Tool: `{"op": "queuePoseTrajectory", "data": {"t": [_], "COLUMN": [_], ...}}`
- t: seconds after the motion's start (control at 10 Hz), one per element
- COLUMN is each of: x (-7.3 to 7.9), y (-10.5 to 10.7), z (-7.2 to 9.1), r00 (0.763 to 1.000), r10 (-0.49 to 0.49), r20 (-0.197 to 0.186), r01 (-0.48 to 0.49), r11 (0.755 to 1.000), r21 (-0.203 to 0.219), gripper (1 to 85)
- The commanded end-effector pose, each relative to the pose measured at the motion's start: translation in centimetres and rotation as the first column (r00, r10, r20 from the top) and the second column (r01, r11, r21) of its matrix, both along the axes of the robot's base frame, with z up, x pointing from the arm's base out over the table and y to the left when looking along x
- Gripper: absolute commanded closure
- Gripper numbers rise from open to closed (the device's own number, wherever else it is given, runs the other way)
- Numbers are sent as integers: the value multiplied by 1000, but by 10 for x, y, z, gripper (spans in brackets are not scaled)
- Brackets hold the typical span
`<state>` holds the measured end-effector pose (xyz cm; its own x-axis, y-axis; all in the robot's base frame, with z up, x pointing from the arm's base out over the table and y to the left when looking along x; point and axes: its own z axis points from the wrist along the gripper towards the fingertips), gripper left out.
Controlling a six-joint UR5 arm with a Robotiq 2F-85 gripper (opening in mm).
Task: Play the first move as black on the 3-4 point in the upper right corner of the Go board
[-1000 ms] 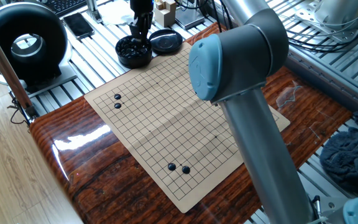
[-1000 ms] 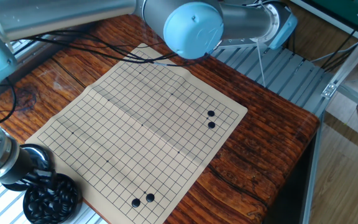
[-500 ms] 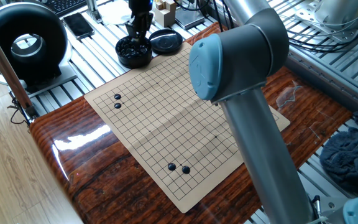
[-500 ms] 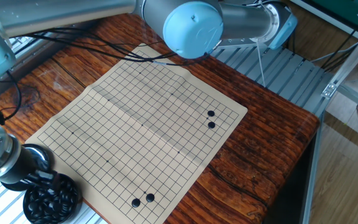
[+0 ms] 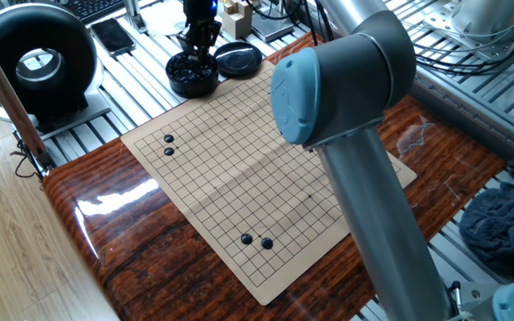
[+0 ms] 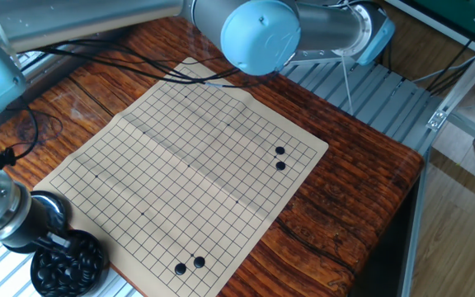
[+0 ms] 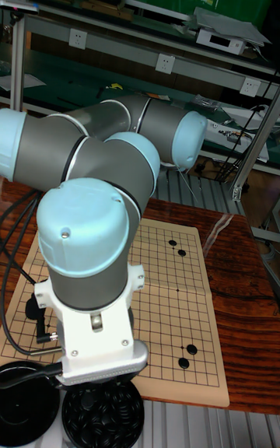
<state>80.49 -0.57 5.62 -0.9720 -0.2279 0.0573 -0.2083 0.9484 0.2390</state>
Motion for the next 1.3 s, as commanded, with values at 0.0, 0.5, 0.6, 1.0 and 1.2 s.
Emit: {"op": "queuePoseTrajectory", "data": {"t": [0.0, 0.5, 0.6, 1.0, 1.2], "x": [0, 1, 1, 9, 10], "y": [7, 5, 3, 4, 3], "z": [-2, -8, -9, -12, -8], "r00": [999, 998, 998, 995, 991], "r10": [-52, -67, -65, -95, -123], "r20": [-17, -21, -23, 30, 54], "r01": [52, 67, 64, 96, 126], "r11": [999, 998, 998, 995, 990], "r21": [10, -10, -23, -34, -57], "gripper": [617, 620, 620, 623, 627]}}
